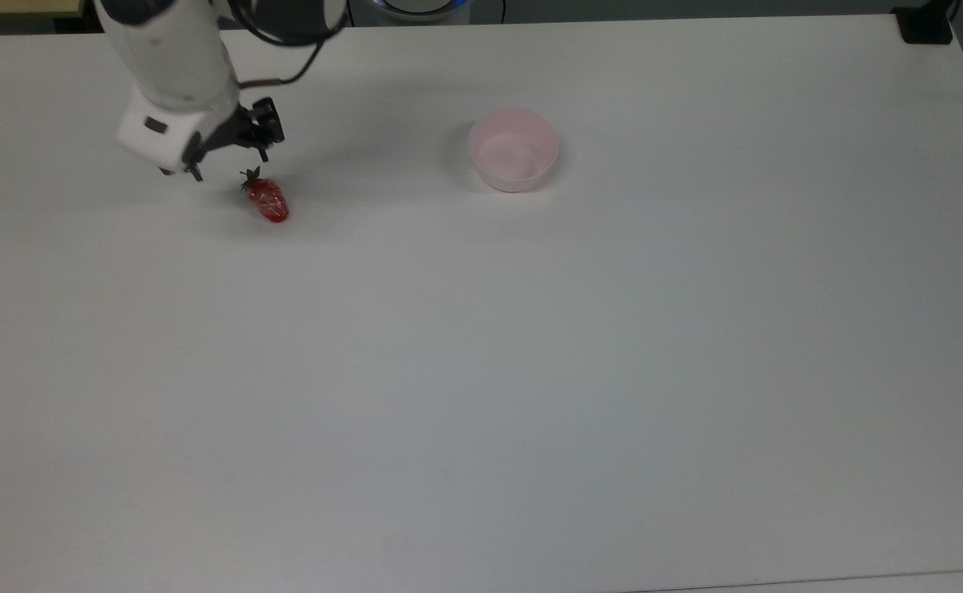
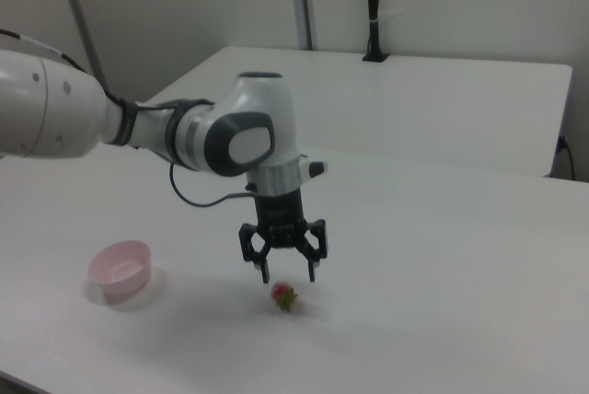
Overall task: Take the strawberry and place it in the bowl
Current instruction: 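Close the gripper on the red strawberry and lift it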
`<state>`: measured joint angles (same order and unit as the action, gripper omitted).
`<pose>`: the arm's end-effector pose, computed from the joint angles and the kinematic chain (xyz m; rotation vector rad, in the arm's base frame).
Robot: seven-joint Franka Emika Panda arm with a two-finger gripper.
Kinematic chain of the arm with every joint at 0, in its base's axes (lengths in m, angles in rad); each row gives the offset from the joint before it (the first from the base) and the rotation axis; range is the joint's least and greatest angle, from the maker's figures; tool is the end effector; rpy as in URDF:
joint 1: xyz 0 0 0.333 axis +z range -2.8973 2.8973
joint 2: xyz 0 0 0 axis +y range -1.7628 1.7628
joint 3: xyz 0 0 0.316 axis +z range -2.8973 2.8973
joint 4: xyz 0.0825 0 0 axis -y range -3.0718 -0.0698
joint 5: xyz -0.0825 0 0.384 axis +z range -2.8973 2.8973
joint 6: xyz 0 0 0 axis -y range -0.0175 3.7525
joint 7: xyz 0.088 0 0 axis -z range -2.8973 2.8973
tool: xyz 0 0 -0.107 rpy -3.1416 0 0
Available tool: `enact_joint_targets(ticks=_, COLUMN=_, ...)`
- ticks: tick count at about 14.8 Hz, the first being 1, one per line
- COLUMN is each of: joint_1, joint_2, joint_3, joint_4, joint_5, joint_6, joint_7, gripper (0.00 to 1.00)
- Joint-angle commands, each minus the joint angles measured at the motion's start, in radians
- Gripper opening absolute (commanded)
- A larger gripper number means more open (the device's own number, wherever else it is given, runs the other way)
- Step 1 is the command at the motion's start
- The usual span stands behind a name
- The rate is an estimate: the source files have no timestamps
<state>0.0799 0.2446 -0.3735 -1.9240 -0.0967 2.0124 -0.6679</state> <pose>0.5660 -0.1681 0.3625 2.9685 0.6417 -0.3130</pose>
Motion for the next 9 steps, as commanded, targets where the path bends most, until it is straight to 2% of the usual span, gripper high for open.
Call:
enact_joint_targets(ticks=1, joint_1=0.029, joint_2=-0.01, joint_3=-0.012, joint_4=-0.105, joint_5=-0.035, joint_6=0.124, joint_7=-0.013, gripper=0.78)
enact_joint_targets(ticks=9, joint_1=0.047, joint_2=0.028, joint_3=-0.008, joint_4=-0.107, joint_5=-0.037, joint_6=0.169, joint_7=-0.016, gripper=0.79)
